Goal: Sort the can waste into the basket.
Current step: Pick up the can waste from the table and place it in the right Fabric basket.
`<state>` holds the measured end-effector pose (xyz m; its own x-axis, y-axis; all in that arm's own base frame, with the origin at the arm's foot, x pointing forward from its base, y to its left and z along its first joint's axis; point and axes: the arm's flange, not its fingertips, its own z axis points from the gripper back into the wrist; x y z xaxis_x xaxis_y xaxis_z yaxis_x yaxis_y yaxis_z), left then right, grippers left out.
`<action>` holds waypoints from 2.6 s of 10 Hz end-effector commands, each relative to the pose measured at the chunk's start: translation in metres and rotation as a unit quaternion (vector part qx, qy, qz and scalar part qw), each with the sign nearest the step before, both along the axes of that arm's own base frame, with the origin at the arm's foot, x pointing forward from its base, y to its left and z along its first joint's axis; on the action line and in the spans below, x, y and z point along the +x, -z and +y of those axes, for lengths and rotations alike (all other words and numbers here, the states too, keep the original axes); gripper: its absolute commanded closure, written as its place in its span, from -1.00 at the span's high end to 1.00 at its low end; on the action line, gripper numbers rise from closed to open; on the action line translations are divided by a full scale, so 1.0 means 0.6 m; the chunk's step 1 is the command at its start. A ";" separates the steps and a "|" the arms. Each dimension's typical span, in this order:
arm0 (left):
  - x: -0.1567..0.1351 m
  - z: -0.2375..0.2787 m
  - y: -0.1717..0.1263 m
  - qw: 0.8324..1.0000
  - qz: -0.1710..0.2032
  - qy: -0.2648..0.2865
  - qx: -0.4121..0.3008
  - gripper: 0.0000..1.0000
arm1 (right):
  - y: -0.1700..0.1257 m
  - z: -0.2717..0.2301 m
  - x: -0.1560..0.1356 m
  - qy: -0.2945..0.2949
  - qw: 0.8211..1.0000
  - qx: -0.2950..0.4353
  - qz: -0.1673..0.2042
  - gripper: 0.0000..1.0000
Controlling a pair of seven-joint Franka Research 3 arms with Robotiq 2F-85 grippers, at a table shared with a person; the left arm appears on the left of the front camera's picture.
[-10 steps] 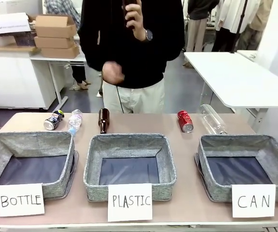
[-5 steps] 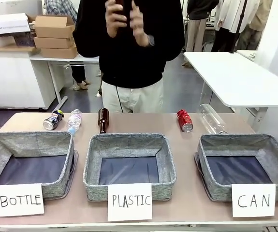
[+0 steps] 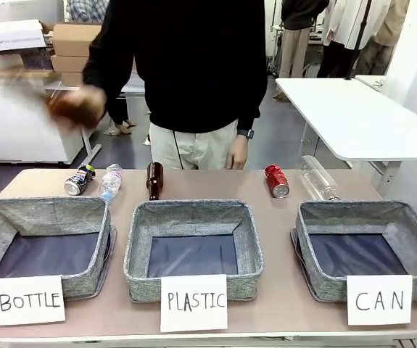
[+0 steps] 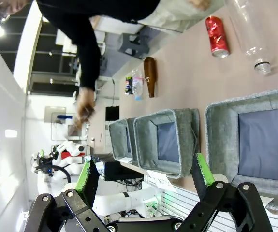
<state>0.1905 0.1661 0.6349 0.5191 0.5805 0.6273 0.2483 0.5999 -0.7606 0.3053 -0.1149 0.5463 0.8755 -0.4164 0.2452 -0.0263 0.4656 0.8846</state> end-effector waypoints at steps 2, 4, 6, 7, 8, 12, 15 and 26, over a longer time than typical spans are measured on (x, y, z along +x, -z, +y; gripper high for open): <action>0.001 0.003 0.002 1.000 -0.009 0.001 0.001 1.00 | 0.000 0.000 0.004 -0.006 1.000 0.006 -0.016 1.00; 0.001 0.003 0.002 1.000 -0.009 0.001 0.001 1.00 | 0.000 0.000 0.004 -0.006 1.000 0.006 -0.016 1.00; 0.001 0.003 0.002 1.000 -0.009 0.001 0.001 1.00 | 0.000 0.000 0.004 -0.006 1.000 0.006 -0.016 1.00; 0.001 0.003 0.002 1.000 -0.009 0.001 0.001 1.00 | 0.000 0.000 0.004 -0.006 1.000 0.006 -0.016 1.00; 0.001 0.003 0.002 1.000 -0.009 0.001 0.001 1.00 | 0.000 0.000 0.004 -0.006 1.000 0.006 -0.016 1.00; 0.063 -0.024 0.000 0.995 0.042 0.024 0.087 1.00 | 0.000 0.000 0.004 -0.006 1.000 0.006 -0.016 1.00; 0.329 -0.119 0.073 0.931 0.139 -0.020 0.337 1.00 | 0.000 0.000 0.004 -0.006 1.000 0.006 -0.016 1.00; 0.641 -0.251 0.328 0.867 0.248 0.114 0.416 1.00 | 0.000 0.000 0.004 -0.006 1.000 0.006 -0.016 1.00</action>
<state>0.5254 0.0183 0.4403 0.8576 -0.0824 0.5076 0.1750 0.9749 -0.1374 0.3060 -0.1147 0.5460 0.8758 -0.4160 0.2447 -0.0250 0.4672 0.8838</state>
